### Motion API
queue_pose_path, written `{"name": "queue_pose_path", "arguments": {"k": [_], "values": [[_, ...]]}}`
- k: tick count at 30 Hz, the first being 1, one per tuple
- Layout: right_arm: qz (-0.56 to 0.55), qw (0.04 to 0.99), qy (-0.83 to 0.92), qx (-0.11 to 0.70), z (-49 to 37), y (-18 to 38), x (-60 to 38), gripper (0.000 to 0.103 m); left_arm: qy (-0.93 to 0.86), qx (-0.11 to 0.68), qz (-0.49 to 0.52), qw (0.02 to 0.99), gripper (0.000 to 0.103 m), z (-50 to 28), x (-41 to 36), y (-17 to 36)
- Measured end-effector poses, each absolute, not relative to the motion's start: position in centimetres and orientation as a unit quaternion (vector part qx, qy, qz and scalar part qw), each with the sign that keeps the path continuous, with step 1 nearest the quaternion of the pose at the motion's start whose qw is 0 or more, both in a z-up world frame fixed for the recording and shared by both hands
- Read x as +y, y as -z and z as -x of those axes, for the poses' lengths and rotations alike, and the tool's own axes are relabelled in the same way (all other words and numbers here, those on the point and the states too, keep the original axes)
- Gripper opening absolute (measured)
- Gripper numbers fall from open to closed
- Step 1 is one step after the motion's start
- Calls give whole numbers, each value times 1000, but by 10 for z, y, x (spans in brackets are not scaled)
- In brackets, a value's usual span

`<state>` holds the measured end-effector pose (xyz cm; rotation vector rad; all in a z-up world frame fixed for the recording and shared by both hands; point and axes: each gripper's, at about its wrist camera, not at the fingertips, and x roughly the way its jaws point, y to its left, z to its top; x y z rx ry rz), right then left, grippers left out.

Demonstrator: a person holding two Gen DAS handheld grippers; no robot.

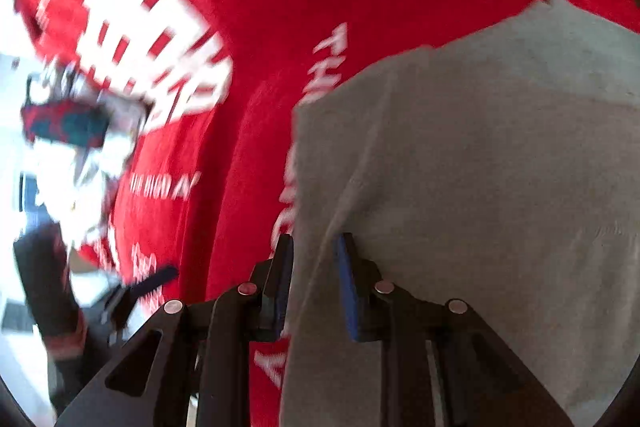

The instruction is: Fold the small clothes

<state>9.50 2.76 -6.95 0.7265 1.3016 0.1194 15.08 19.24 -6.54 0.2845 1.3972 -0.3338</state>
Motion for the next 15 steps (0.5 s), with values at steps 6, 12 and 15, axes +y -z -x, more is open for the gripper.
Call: {"name": "queue_pose_path", "arguments": {"k": [6,12,15], "values": [[-397,707,-29,584,-31,54,4,41,151,644,-119,740,102,-147,198,63],[-485,670,14,562,47,51,-20,47,163,647,-129,734,102,-140,192,61],[-520,650,31,553,81,56,-27,54,166,647,-135,732,102,-134,187,61]]}}
